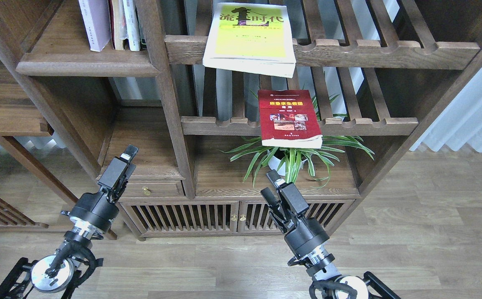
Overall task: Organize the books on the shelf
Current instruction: 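Lower the left gripper down in front of the lower shelf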
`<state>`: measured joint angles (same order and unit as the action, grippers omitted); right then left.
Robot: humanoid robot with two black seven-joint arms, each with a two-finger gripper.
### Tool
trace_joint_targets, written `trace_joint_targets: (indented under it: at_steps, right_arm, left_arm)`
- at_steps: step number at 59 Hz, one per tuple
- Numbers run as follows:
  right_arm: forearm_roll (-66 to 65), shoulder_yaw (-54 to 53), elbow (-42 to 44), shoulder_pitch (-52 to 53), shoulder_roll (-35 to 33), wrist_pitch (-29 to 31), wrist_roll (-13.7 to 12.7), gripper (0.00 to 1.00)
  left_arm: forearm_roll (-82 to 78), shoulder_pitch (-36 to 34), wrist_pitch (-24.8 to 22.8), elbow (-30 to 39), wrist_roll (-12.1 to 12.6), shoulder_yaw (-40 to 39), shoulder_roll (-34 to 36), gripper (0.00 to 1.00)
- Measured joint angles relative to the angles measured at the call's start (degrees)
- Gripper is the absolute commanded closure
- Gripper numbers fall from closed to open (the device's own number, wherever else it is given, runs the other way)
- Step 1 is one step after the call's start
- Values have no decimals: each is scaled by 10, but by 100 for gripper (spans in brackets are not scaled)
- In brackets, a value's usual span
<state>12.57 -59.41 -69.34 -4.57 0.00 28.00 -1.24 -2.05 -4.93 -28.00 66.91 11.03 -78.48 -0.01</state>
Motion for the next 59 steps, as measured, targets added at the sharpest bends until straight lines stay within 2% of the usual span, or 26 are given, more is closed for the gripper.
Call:
trace_joint_targets:
  at_steps: [7,19,22,32,59]
  right_arm:
    - [0,0,0,1,0,0,0,1]
    - [0,-1,0,2,0,0,0,1]
    - [0,-1,0,3,0,0,0,1]
    - [0,-5,3,7,0,0,1,1]
    - [15,-9,117,93,0,0,8,1]
  left_arm:
    - [31,-3,0,-17,-9,4,0,1]
    - [114,12,0,-33,-60,68,0,1]
    - [117,26,0,-34,-65,85,0,1]
    - [100,83,0,-35,-73,127,0,1]
    - [101,89,0,-26,-74,116,0,1]
